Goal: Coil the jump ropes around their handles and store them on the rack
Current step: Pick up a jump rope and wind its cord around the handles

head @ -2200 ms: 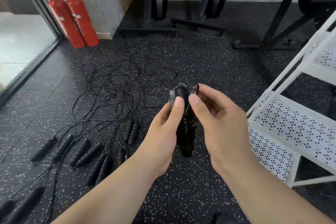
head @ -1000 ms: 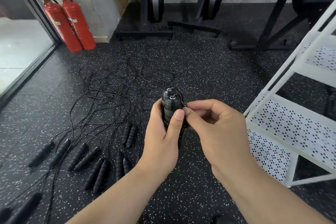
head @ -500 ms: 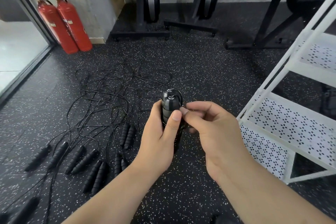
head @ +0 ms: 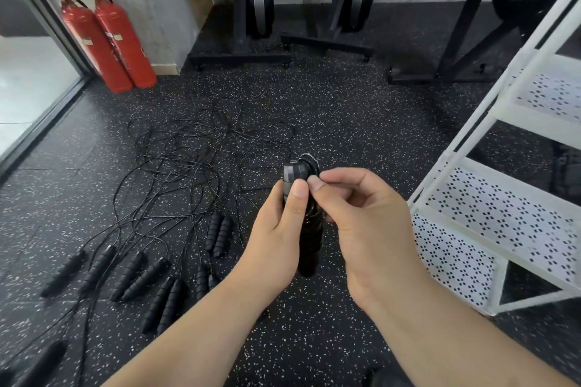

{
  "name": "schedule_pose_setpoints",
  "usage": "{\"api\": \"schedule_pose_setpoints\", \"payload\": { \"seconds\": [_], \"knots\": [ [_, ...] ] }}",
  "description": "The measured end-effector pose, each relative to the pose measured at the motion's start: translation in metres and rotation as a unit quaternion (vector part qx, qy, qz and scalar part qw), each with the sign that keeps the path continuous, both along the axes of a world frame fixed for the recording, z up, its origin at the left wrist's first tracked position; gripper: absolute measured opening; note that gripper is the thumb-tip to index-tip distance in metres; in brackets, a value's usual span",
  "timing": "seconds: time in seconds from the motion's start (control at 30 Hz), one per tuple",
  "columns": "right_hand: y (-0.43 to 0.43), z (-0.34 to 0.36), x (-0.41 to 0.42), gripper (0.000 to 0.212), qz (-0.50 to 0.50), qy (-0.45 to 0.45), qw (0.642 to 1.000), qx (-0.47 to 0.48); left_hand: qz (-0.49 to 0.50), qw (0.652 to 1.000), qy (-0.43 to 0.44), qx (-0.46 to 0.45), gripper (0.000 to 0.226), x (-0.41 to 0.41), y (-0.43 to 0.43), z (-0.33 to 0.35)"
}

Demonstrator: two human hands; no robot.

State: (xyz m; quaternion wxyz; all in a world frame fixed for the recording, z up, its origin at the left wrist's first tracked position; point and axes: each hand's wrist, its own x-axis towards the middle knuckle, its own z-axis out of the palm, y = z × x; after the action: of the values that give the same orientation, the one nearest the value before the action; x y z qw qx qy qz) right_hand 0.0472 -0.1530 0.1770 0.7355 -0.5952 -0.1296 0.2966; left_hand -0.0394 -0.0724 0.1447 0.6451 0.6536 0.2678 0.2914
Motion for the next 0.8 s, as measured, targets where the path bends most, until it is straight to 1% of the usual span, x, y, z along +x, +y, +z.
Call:
{"api": "schedule_pose_setpoints", "payload": {
  "seconds": [0.13,0.23,0.3,0.4,0.47,0.5,0.6,0.63,0.73,0.8],
  "knots": [
    [0.001,-0.004,-0.002,0.012,-0.009,0.016,1.000,-0.002,0.006,1.000,0.003,0.018,0.044,-0.002,0.001,-0.004],
    [0.002,-0.006,-0.001,0.015,-0.003,0.062,0.998,-0.002,0.019,0.999,0.001,0.029,0.042,-0.004,0.002,-0.008],
    [0.002,-0.005,0.001,0.019,0.019,0.087,0.996,-0.006,0.019,0.999,-0.003,0.027,0.044,-0.004,0.002,-0.008],
    [0.003,-0.004,0.008,0.036,0.065,0.109,0.992,-0.020,0.012,1.000,-0.014,0.004,0.044,-0.004,0.002,-0.007],
    [0.002,-0.003,0.014,0.047,0.091,0.116,0.989,-0.016,0.005,1.000,-0.018,0.007,0.046,-0.004,0.002,-0.006],
    [0.001,-0.003,0.017,0.046,0.101,0.105,0.989,-0.017,0.002,1.000,-0.015,0.013,0.045,-0.004,0.001,-0.006],
    [-0.003,0.000,0.028,0.032,0.111,0.042,0.992,-0.039,-0.005,1.000,-0.005,0.021,0.036,-0.003,0.000,-0.007],
    [-0.004,0.000,0.032,0.030,0.122,0.041,0.991,-0.044,-0.006,1.000,-0.001,0.024,0.036,-0.003,0.000,-0.009],
    [-0.007,0.004,0.044,0.030,0.187,0.080,0.978,-0.049,-0.007,0.999,0.010,0.046,0.041,-0.003,-0.001,-0.013],
    [-0.009,0.009,0.052,0.026,0.226,0.060,0.970,-0.063,-0.008,0.999,0.008,0.047,0.039,-0.002,0.000,-0.014]
  ]
}}
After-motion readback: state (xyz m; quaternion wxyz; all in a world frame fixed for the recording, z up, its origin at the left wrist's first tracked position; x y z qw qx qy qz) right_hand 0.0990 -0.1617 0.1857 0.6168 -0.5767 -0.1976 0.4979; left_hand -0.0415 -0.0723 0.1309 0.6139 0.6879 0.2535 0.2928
